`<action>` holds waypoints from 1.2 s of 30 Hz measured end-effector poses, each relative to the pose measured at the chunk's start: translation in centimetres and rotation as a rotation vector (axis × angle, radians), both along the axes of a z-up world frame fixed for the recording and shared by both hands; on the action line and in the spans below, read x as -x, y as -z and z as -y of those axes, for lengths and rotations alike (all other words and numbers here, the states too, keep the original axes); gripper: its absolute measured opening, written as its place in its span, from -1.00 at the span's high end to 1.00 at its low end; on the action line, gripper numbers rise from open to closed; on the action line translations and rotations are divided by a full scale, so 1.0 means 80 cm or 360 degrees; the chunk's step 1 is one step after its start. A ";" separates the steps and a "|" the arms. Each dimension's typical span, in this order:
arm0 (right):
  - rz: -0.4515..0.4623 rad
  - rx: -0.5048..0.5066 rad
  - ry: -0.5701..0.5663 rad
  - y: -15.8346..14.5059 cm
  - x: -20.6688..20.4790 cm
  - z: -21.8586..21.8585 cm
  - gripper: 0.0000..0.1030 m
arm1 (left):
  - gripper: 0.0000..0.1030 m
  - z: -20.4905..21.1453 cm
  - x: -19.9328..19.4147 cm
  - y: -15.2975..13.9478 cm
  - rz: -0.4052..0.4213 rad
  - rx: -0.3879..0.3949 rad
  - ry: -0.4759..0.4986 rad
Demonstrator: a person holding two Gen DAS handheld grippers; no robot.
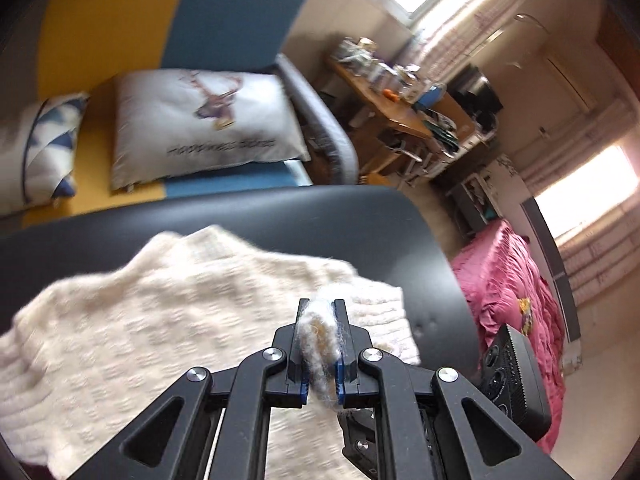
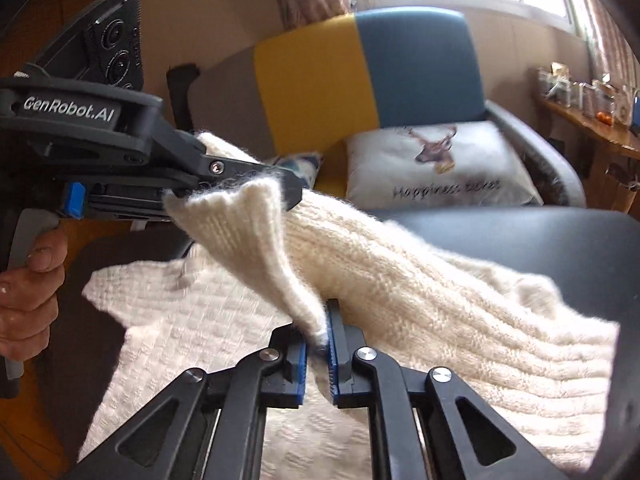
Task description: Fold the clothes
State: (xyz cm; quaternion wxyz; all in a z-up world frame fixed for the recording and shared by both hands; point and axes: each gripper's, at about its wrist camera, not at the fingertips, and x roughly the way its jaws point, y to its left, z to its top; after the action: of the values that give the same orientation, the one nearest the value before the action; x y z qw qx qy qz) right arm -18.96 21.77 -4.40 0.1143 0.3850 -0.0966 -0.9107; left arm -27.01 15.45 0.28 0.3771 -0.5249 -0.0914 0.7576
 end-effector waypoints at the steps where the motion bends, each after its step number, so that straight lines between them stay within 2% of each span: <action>1: 0.0031 -0.0004 -0.0029 0.007 0.002 0.009 0.63 | 0.83 0.016 0.003 0.012 0.0016 0.0011 -0.0027; 4: 0.0091 0.0002 -0.0108 0.024 0.001 0.031 0.63 | 0.83 0.061 0.012 0.044 0.0049 0.0045 -0.0100; 8: 0.0091 0.0177 -0.0125 0.027 -0.023 0.022 0.61 | 0.83 0.107 0.023 0.077 0.0092 0.0051 -0.0201; 14: 0.0150 0.0726 0.0147 0.047 -0.093 -0.078 0.60 | 0.83 0.140 0.030 0.081 0.0034 0.0033 -0.0270; 18: 0.0167 0.0981 0.0404 0.065 -0.144 -0.147 0.55 | 0.82 0.161 0.030 0.077 0.0001 -0.0013 -0.0291; 23: 0.0233 0.1119 0.0613 0.092 -0.169 -0.189 0.55 | 0.82 0.181 0.034 0.090 0.0028 0.0003 -0.0327; 25: 0.0248 0.1176 0.0672 0.102 -0.167 -0.197 0.55 | 0.82 0.185 0.037 0.098 0.0051 0.0024 -0.0339; 28: 0.0249 0.1274 0.0755 0.114 -0.158 -0.208 0.55 | 0.82 0.189 0.043 0.103 0.0089 -0.0016 -0.0346; 34: 0.0037 0.1422 0.0951 0.117 -0.147 -0.233 0.55 | 0.82 0.210 0.051 0.096 0.0089 -0.0114 -0.0438; 36: -0.0012 0.1396 0.0986 0.114 -0.145 -0.236 0.55 | 0.82 0.217 0.052 0.101 0.0090 -0.0061 -0.0462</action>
State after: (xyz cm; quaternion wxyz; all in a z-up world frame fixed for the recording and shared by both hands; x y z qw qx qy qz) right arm -7.37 40.65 -13.56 -0.0095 0.2514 -0.5767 -0.7773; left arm -31.18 -1.91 -7.79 0.2708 -0.5199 -0.1914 0.7873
